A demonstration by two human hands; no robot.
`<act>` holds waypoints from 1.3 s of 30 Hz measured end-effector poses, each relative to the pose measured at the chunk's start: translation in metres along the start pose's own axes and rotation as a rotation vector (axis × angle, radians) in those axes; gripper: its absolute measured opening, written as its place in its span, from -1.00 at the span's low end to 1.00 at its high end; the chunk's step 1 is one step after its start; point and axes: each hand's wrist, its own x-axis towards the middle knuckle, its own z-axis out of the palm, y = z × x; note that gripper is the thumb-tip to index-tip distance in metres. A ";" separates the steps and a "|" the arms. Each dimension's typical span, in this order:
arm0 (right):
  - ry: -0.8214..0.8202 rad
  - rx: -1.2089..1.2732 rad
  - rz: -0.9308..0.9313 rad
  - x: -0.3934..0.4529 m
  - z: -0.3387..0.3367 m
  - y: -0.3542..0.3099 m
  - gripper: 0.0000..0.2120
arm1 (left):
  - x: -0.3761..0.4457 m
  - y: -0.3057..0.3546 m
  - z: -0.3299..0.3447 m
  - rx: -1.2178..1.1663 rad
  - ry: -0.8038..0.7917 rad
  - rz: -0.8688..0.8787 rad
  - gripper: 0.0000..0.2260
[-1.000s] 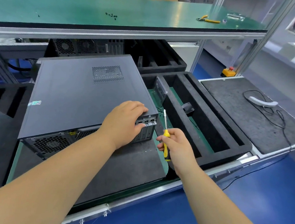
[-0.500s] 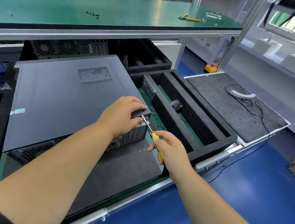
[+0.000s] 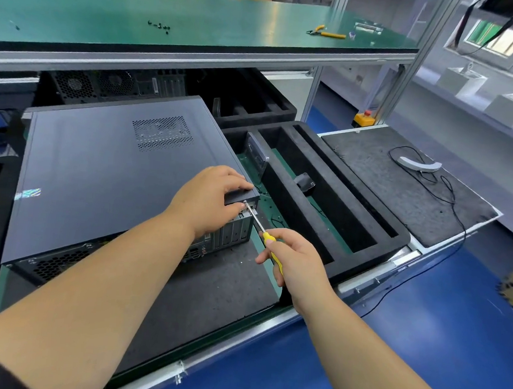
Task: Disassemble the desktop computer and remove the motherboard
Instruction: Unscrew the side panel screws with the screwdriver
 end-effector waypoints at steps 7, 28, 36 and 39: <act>-0.043 0.169 0.191 0.000 0.007 -0.013 -0.77 | 0.000 0.000 0.001 -0.001 -0.007 -0.007 -0.67; 0.149 -0.088 0.148 -0.001 0.020 -0.025 -0.82 | -0.001 0.001 0.001 -0.013 -0.020 -0.018 -0.65; 0.396 -0.977 -0.263 -0.009 0.029 -0.022 -0.82 | -0.001 0.001 -0.002 -0.055 -0.057 -0.023 -0.63; 0.397 -1.080 -0.269 -0.013 0.033 -0.024 -0.81 | -0.002 0.000 -0.003 -0.069 -0.081 -0.019 -0.61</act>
